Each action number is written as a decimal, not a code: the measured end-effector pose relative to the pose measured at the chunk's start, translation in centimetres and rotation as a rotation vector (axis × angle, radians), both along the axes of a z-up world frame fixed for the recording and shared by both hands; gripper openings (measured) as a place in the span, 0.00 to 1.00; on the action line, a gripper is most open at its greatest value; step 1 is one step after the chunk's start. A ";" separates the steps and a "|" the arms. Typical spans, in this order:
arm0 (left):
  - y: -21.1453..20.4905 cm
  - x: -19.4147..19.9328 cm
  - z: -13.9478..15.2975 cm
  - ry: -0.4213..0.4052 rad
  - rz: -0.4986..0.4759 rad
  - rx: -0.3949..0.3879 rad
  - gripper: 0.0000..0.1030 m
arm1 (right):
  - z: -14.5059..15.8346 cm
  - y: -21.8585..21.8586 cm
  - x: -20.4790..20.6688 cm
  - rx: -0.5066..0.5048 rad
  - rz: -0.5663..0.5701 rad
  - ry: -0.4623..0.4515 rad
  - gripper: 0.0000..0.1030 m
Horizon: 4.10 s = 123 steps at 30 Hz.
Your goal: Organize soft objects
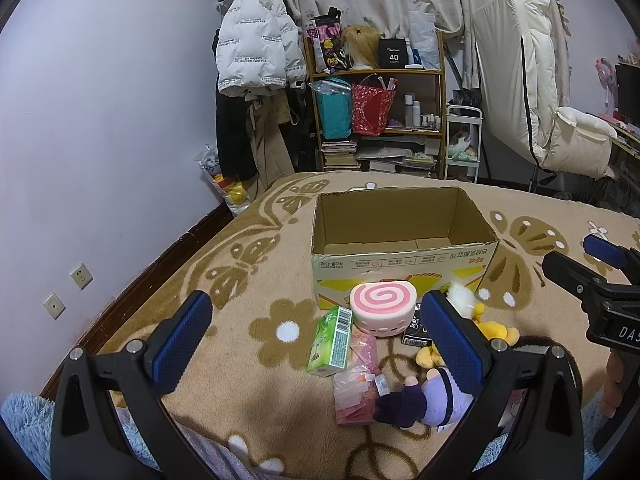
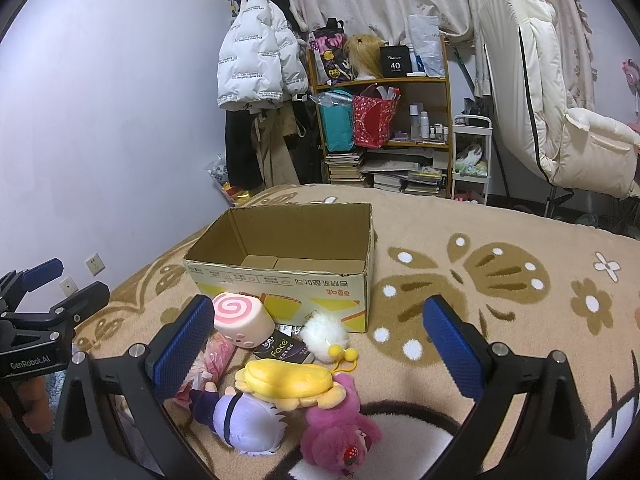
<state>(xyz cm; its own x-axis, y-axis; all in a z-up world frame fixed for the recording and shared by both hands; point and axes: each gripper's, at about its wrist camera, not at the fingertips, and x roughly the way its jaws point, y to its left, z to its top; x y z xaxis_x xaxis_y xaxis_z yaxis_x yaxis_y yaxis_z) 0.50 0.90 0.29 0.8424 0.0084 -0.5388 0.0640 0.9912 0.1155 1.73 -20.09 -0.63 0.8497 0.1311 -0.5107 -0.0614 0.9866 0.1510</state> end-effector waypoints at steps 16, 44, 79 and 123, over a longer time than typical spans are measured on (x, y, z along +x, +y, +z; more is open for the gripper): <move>0.0 0.0 -0.4 0.002 -0.002 0.010 1.00 | -0.6 0.3 0.1 -0.005 -0.007 0.002 1.00; 0.0 0.1 -0.5 0.002 -0.003 0.011 1.00 | -0.3 0.2 0.1 -0.003 -0.007 0.005 1.00; -1.5 4.9 -2.7 0.193 -0.028 0.050 1.00 | -1.6 1.0 4.2 0.031 0.062 0.102 1.00; 1.2 15.4 -14.6 0.672 0.096 -0.009 0.60 | -13.8 -2.3 15.7 0.195 0.059 0.508 0.63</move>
<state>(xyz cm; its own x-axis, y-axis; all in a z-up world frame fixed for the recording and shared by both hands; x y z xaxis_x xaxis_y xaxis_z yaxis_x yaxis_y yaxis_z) 15.91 2.10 -14.35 0.3201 0.0593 -0.9455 0.0308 0.9969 0.0729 17.40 -22.35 -14.44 0.4907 0.3041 -0.8166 0.0130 0.9345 0.3558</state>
